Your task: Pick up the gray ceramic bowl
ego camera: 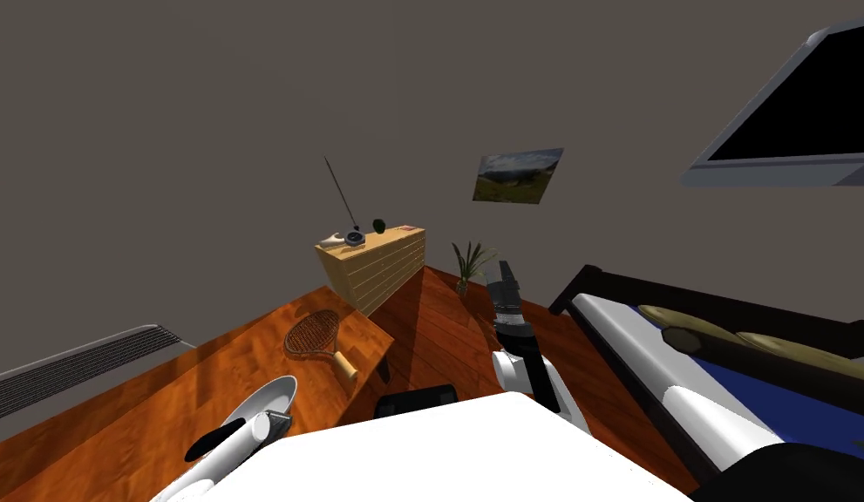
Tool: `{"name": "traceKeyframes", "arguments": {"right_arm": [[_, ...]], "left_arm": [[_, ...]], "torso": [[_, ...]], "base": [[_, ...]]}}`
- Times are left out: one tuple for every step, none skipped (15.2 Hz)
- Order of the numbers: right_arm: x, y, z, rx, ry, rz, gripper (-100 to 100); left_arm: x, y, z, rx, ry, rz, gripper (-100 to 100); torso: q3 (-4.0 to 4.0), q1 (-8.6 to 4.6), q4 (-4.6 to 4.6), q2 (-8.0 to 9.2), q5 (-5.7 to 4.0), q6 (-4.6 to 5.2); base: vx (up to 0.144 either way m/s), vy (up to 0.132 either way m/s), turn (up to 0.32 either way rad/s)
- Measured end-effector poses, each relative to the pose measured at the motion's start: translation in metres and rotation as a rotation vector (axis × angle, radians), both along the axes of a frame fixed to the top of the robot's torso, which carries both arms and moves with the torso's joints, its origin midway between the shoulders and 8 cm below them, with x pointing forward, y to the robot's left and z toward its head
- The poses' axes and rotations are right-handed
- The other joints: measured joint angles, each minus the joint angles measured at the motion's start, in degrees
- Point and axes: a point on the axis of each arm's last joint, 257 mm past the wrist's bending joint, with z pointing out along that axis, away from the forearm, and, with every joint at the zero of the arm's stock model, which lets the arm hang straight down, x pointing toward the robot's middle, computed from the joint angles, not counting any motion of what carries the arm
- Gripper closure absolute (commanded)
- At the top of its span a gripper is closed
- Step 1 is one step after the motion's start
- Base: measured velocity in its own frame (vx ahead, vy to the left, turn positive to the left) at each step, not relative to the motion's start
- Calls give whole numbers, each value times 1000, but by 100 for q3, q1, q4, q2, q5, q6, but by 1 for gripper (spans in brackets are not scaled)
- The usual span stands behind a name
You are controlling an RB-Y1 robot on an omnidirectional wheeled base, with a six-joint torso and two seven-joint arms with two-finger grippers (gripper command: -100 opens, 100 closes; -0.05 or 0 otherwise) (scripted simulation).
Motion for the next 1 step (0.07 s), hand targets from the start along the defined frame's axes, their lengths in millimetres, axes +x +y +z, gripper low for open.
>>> {"name": "traceKeyframes", "arguments": {"right_arm": [[0,0,0,0,0,0,0]], "left_arm": [[0,3,3,0,1,2,100]], "torso": [[1,-3,1,1,-2,0]], "base": [[-29,-49,-4]]}}
